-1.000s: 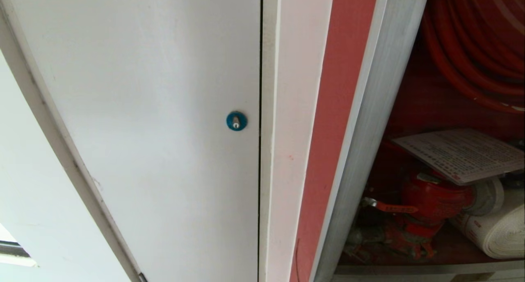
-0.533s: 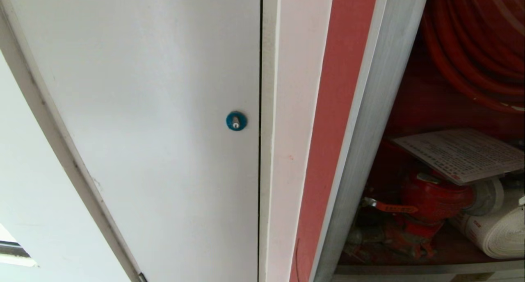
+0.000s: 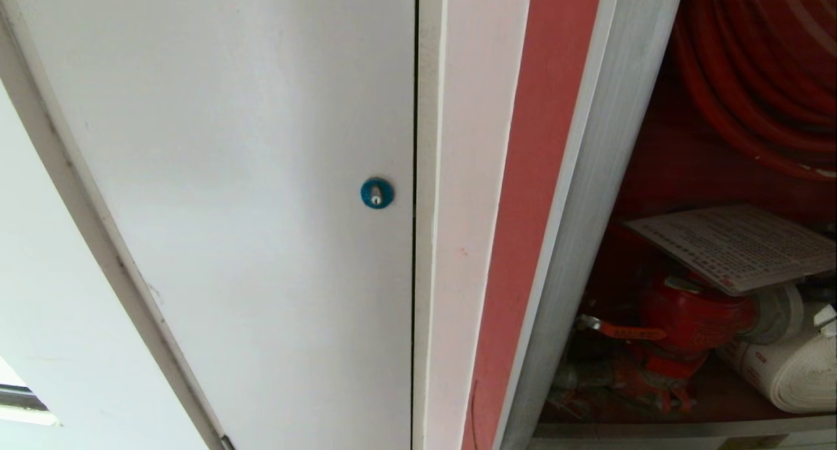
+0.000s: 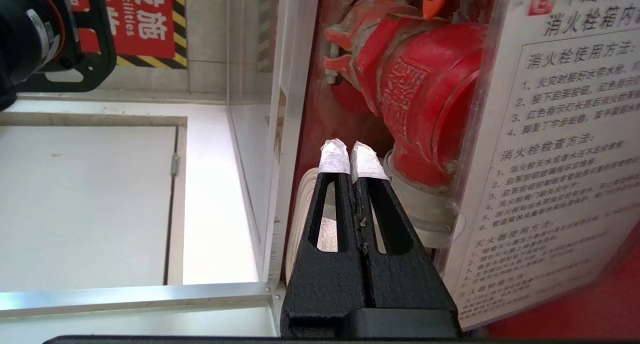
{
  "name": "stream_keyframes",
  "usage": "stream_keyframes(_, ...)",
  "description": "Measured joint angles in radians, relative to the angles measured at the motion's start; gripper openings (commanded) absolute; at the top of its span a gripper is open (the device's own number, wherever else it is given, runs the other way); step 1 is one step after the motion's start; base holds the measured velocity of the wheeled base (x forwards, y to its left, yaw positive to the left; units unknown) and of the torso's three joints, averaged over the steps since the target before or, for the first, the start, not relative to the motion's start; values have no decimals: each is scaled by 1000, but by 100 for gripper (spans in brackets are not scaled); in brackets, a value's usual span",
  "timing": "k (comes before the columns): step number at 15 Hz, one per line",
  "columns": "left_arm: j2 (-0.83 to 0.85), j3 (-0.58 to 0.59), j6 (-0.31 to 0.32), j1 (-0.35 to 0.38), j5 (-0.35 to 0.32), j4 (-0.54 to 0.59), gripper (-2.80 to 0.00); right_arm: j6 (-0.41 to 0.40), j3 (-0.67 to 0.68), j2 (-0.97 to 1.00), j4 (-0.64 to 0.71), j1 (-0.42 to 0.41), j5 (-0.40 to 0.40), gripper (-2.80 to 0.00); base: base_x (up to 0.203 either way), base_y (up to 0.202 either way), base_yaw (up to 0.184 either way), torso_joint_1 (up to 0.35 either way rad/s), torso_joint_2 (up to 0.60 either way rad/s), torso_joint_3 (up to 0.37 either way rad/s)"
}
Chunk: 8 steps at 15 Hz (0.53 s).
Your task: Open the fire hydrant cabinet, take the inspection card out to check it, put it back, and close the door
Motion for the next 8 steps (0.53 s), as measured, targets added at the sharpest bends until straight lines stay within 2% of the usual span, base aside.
stream_keyframes(8, 0, 0, 0, 0, 0, 0, -280, 25, -27, 36, -48, 0, -2, -280, 0, 0, 0, 0, 0, 0)
